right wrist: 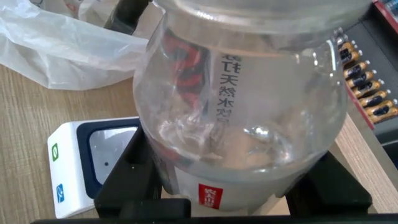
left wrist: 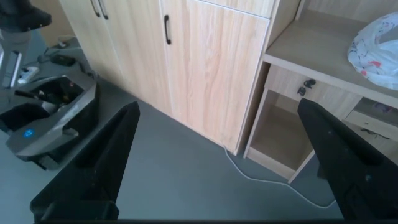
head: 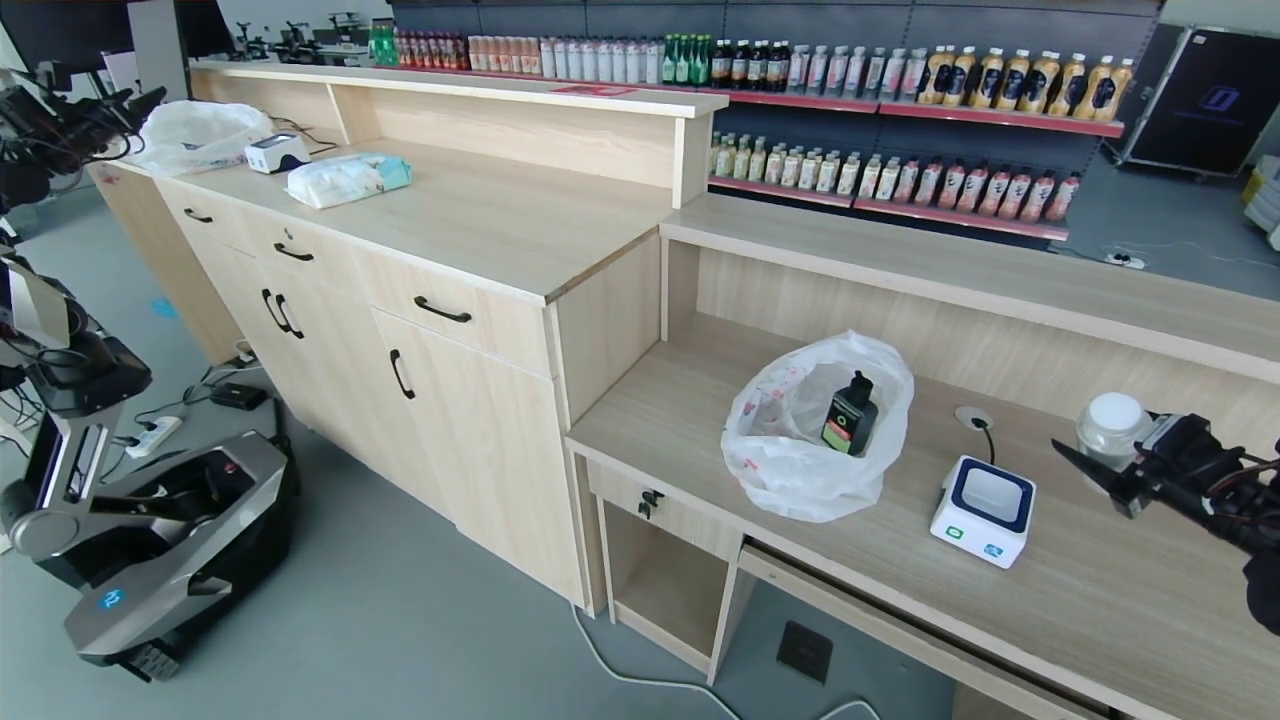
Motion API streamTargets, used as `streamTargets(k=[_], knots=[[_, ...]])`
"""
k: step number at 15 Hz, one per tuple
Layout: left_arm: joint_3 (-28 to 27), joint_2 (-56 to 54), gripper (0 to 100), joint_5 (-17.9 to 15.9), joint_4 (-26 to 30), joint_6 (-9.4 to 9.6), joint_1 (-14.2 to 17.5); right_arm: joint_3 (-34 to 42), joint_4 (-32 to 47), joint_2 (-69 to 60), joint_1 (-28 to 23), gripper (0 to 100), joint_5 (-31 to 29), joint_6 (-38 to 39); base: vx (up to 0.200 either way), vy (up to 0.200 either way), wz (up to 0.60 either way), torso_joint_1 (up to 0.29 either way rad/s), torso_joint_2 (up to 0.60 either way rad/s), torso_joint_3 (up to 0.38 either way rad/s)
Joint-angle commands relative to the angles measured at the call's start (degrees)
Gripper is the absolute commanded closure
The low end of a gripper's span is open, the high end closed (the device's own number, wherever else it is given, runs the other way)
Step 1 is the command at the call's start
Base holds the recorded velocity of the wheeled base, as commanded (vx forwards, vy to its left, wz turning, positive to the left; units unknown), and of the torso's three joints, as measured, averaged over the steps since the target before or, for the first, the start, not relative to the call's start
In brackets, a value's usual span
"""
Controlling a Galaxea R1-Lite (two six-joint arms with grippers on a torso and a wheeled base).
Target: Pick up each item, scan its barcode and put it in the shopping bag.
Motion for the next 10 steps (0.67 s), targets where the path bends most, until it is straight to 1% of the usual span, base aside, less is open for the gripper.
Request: streamTargets(k=[1, 10], knots=[[0.0, -0.02, 0, 0.04, 0.0, -0.09, 0.02, -0.59, -0.06, 0.44, 0.16, 100, -0.02, 0.06, 0.0, 0.0, 0.0, 0.0, 0.0, 0.0], [0.0, -0.02, 0, 0.04, 0.0, 0.0, 0.02, -3.32, -0.06, 2.55, 2.71, 100, -0.11, 0.5, 0.0, 0.0, 0.0, 0.0, 0.0, 0.0]])
